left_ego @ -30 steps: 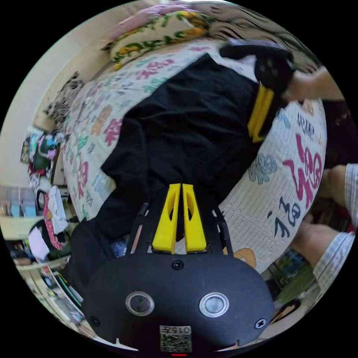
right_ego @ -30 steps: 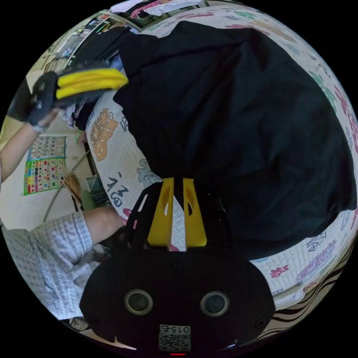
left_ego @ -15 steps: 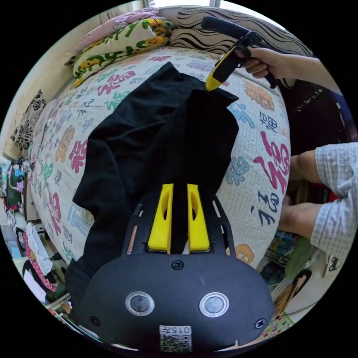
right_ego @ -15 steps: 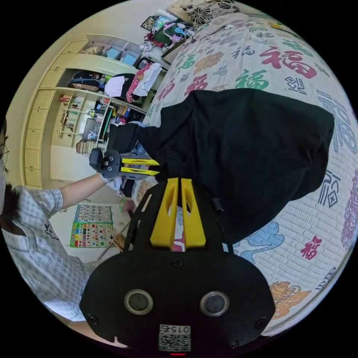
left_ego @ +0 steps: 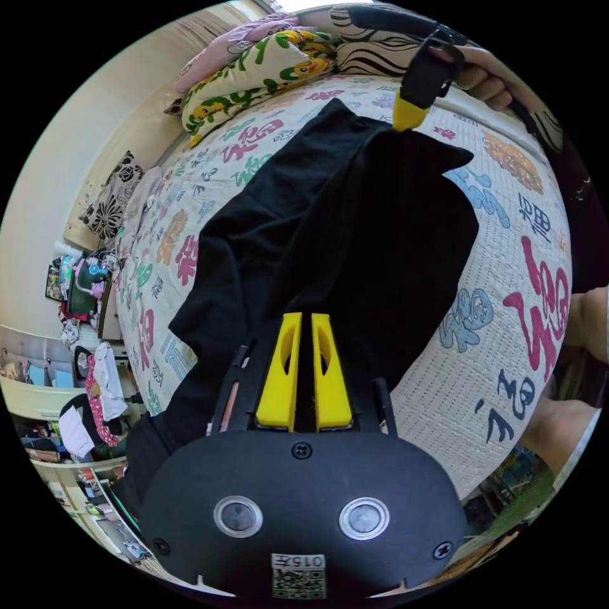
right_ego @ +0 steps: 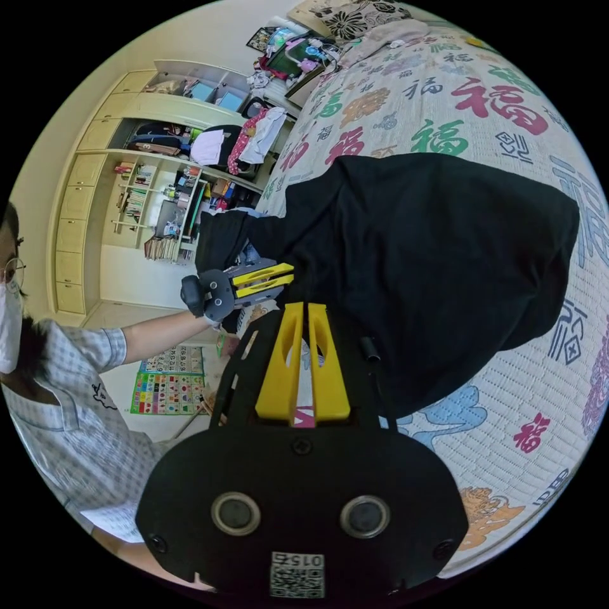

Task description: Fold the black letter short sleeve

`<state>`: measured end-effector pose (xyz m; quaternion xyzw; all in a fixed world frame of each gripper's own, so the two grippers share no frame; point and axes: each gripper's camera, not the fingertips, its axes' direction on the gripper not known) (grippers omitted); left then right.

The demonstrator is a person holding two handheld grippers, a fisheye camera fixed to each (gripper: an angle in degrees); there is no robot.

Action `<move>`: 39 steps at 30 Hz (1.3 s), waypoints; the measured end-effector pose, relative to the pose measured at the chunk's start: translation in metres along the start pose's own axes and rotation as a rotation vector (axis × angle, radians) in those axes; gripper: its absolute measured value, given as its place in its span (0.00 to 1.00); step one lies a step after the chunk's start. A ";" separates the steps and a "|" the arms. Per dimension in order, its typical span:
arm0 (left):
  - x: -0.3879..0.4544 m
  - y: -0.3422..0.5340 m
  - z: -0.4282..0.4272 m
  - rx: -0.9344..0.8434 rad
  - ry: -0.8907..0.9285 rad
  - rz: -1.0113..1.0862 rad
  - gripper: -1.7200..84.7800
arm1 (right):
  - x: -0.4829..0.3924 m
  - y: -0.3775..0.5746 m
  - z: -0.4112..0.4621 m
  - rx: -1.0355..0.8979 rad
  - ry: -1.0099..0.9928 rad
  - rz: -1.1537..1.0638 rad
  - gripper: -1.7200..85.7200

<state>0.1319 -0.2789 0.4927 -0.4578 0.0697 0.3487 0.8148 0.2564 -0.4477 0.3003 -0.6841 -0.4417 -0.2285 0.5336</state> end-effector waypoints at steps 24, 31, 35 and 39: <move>-0.039 0.108 -0.088 -0.016 0.104 -0.202 0.03 | -0.029 0.130 0.003 0.099 -0.094 0.112 0.02; -0.081 0.172 -0.272 0.152 0.261 -0.323 0.03 | -0.164 0.226 -0.074 0.177 -0.068 0.022 0.02; -0.102 0.208 -0.398 0.224 0.225 -0.382 0.03 | -0.259 0.285 -0.133 0.290 -0.026 -0.076 0.01; -0.122 0.240 -0.475 0.415 0.346 -0.398 0.02 | -0.340 0.346 -0.154 0.376 0.251 -0.135 0.02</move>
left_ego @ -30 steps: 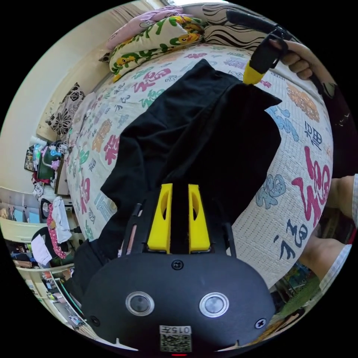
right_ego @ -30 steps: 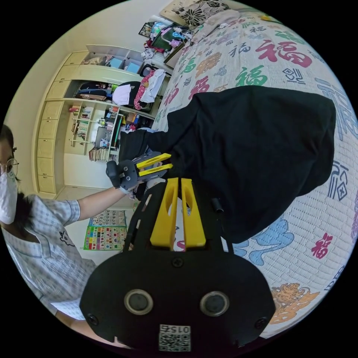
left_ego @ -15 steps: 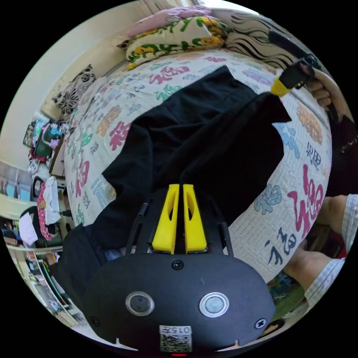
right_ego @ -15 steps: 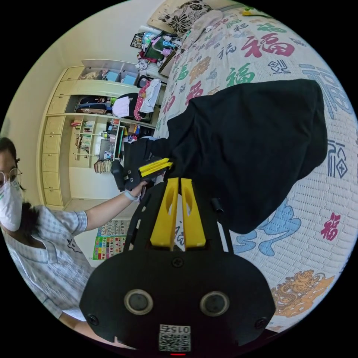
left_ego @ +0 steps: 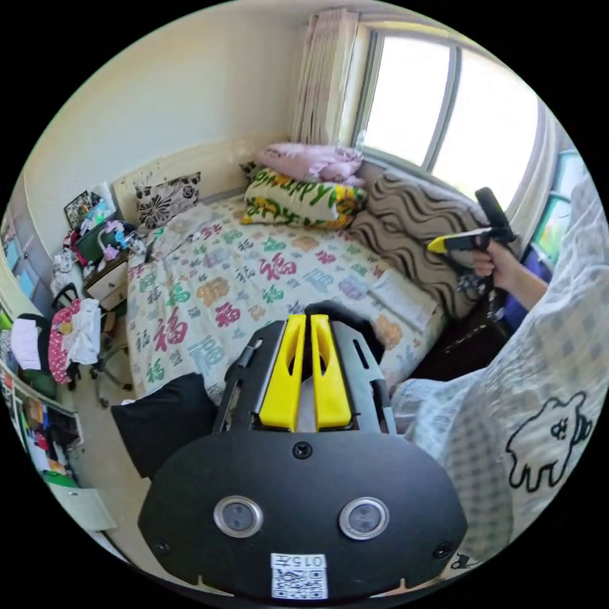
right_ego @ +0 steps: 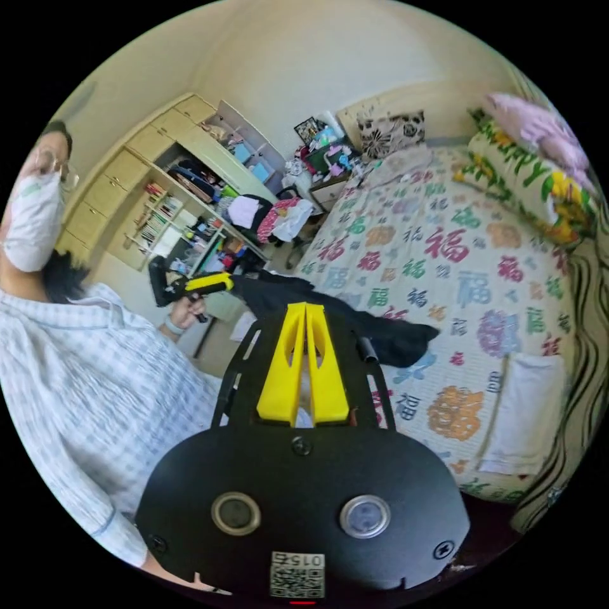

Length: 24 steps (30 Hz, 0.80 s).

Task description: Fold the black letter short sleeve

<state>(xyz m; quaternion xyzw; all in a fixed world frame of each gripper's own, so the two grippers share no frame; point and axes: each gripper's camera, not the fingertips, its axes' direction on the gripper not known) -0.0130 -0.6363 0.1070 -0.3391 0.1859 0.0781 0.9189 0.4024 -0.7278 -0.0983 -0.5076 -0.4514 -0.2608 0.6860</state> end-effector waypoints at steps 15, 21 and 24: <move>0.041 -0.025 -0.148 0.199 0.165 0.227 0.02 | -0.177 0.117 0.083 -0.107 -0.237 -0.200 0.11; 0.051 -0.023 -0.194 0.253 0.231 0.285 0.02 | -0.190 0.131 0.048 0.040 0.043 -0.149 0.10; 0.056 -0.025 -0.207 0.258 0.243 0.298 0.02 | -0.186 0.142 0.022 0.123 0.177 -0.074 0.06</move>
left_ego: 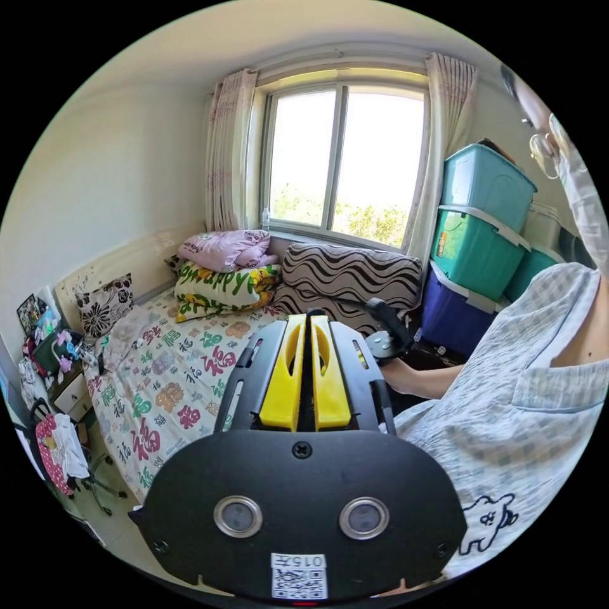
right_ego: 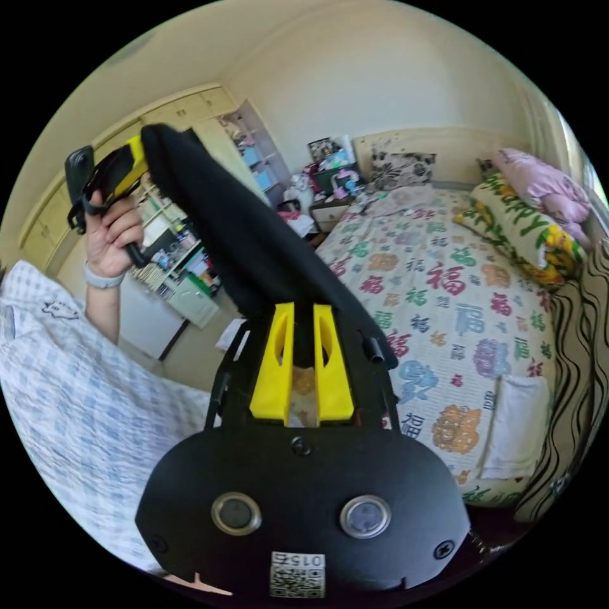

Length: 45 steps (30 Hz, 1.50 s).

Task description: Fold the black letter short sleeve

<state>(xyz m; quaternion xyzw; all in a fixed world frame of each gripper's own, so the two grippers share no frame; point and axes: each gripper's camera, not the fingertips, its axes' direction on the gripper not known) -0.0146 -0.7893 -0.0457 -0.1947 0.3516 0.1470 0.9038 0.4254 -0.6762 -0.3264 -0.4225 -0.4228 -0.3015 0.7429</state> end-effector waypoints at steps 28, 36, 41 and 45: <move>0.015 -0.045 0.019 -0.067 0.118 0.042 0.02 | -0.088 0.058 -0.022 -0.071 0.270 -0.055 0.10; -0.004 -0.032 0.012 -0.030 0.038 0.026 0.02 | -0.050 0.053 -0.073 -0.042 0.142 0.012 0.02; -0.022 -0.011 0.000 -0.033 0.050 0.044 0.02 | -0.031 0.046 -0.154 0.096 0.118 0.045 0.02; -0.041 0.009 -0.011 -0.015 0.174 0.012 0.02 | -0.033 0.015 -0.199 0.064 0.054 -0.037 0.02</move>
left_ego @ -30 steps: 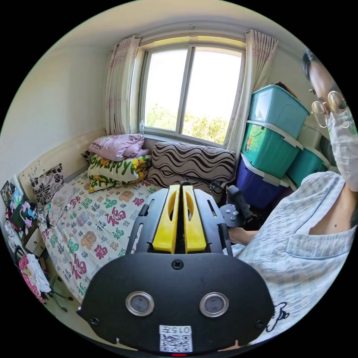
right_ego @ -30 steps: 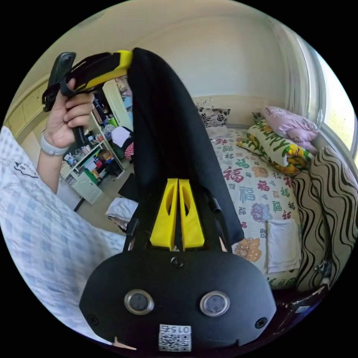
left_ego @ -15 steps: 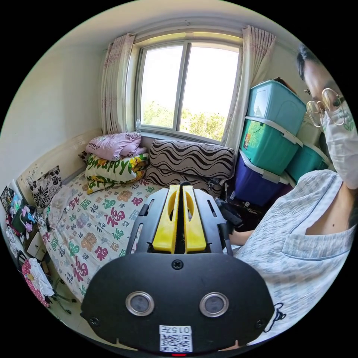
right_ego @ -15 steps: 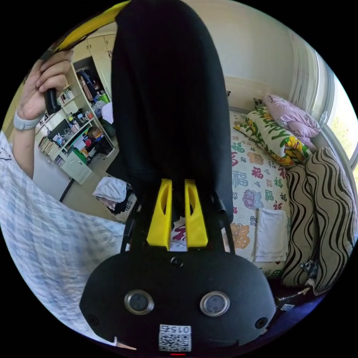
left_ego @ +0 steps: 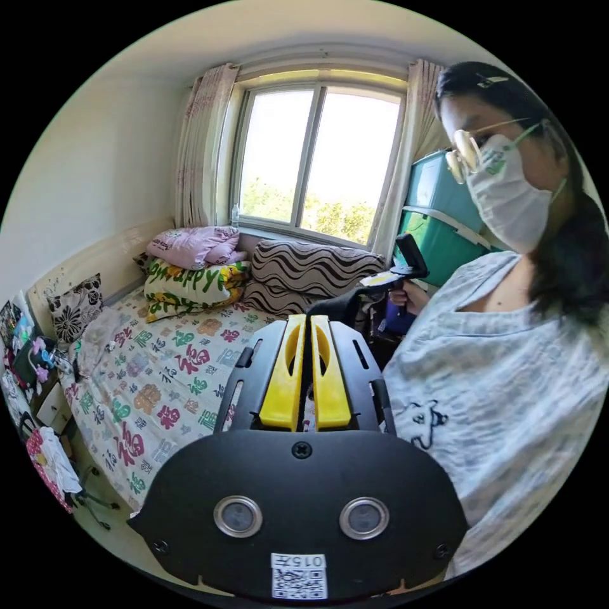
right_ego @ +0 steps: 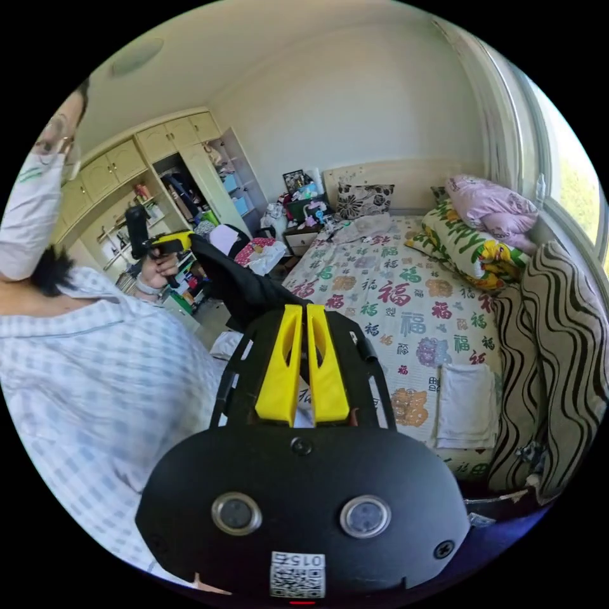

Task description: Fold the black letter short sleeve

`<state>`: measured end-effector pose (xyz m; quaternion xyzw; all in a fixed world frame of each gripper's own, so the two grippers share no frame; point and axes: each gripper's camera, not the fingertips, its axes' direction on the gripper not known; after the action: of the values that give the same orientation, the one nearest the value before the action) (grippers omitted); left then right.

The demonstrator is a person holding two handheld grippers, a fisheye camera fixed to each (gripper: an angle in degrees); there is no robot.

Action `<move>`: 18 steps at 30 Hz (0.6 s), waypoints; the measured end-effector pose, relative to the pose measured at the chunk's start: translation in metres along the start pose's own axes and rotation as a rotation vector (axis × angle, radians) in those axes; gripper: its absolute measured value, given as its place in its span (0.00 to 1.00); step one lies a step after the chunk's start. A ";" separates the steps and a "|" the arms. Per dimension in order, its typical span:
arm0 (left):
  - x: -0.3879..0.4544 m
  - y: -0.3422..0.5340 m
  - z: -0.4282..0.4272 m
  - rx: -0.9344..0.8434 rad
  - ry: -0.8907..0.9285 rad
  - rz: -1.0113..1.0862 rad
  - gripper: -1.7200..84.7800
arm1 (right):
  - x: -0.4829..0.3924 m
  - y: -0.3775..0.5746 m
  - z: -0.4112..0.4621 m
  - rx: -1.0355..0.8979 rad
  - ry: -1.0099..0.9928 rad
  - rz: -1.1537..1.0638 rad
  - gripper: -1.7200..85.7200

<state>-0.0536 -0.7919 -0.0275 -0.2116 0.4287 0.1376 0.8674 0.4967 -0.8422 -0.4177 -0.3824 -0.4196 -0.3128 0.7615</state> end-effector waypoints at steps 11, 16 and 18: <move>-0.073 -0.048 0.030 0.017 -0.126 0.077 0.02 | 0.053 -0.152 -0.005 -0.169 0.048 -0.269 0.01; -0.218 -0.051 0.151 -0.161 -0.226 -0.048 0.03 | 0.193 -0.255 0.133 -0.375 0.046 -0.248 0.01; -0.311 -0.031 0.242 -0.249 -0.337 -0.090 0.03 | 0.255 -0.288 0.209 -0.428 0.066 -0.206 0.02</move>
<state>-0.0597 -0.7196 0.3608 -0.3102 0.2476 0.1838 0.8993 0.2992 -0.8525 -0.0272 -0.4795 -0.3555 -0.4831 0.6405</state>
